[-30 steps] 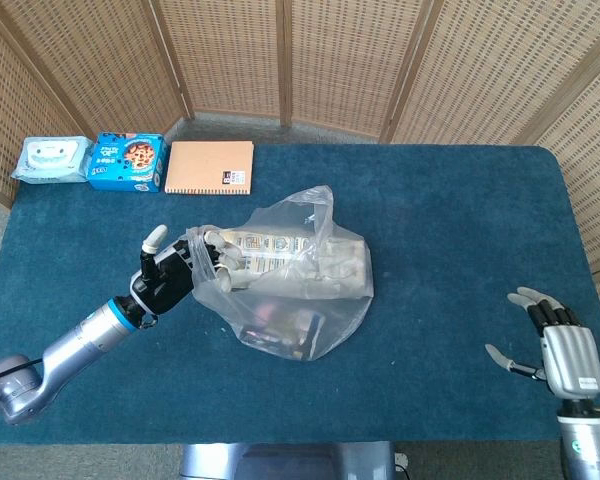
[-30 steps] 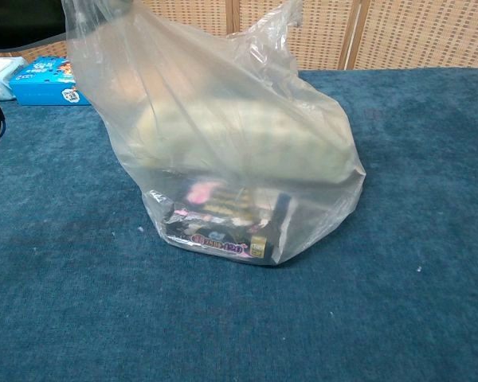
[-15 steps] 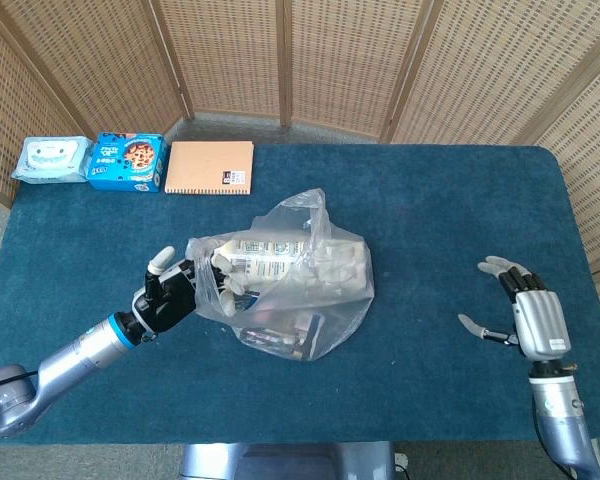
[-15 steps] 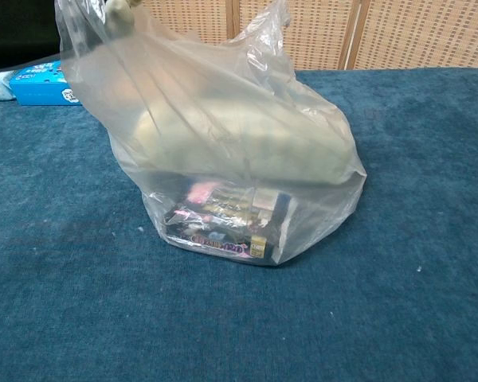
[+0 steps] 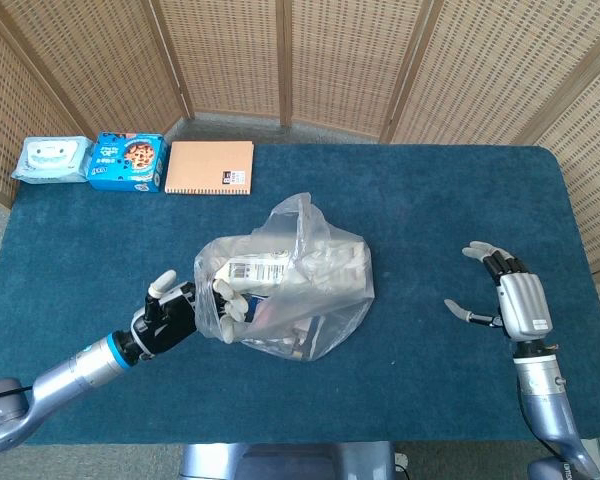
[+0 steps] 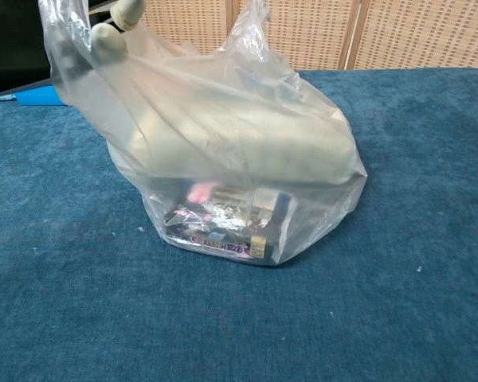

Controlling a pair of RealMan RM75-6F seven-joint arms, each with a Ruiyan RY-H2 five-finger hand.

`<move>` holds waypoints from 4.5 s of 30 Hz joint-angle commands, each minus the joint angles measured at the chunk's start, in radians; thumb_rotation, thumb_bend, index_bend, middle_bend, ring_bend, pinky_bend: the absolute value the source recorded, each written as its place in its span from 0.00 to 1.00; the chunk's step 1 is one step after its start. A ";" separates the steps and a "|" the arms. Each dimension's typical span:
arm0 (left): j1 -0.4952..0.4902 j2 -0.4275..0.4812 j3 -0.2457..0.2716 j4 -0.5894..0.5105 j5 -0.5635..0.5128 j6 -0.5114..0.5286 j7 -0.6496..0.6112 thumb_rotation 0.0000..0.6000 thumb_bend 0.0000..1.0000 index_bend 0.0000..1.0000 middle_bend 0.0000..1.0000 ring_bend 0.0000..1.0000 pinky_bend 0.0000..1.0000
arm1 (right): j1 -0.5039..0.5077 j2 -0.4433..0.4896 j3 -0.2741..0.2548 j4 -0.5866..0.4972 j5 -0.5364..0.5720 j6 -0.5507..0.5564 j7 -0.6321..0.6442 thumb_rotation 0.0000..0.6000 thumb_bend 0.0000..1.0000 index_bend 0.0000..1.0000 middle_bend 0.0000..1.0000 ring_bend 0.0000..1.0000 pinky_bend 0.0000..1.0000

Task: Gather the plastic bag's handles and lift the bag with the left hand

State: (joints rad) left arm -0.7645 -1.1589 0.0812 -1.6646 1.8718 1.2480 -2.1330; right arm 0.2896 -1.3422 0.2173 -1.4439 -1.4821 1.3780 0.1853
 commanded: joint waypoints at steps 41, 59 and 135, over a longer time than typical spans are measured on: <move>-0.230 -0.081 0.050 -0.087 -0.028 -0.105 0.084 0.00 0.24 0.35 0.36 0.35 0.47 | 0.207 -0.168 0.033 0.145 0.002 -0.065 0.065 0.64 0.16 0.23 0.21 0.22 0.24; -0.251 -0.101 0.060 -0.063 -0.045 -0.068 0.069 0.00 0.24 0.35 0.36 0.35 0.47 | 0.239 -0.207 0.020 0.173 0.008 -0.078 0.079 0.64 0.16 0.23 0.21 0.22 0.24; -0.234 -0.127 0.141 0.025 0.007 0.110 0.004 0.00 0.24 0.35 0.36 0.35 0.47 | 0.463 -0.497 0.220 0.322 0.137 -0.044 0.198 0.66 0.15 0.41 0.33 0.30 0.24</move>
State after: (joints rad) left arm -0.9987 -1.2866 0.2223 -1.6399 1.8788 1.3580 -2.1293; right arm 0.7504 -1.8317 0.4312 -1.1282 -1.3485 1.3254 0.3791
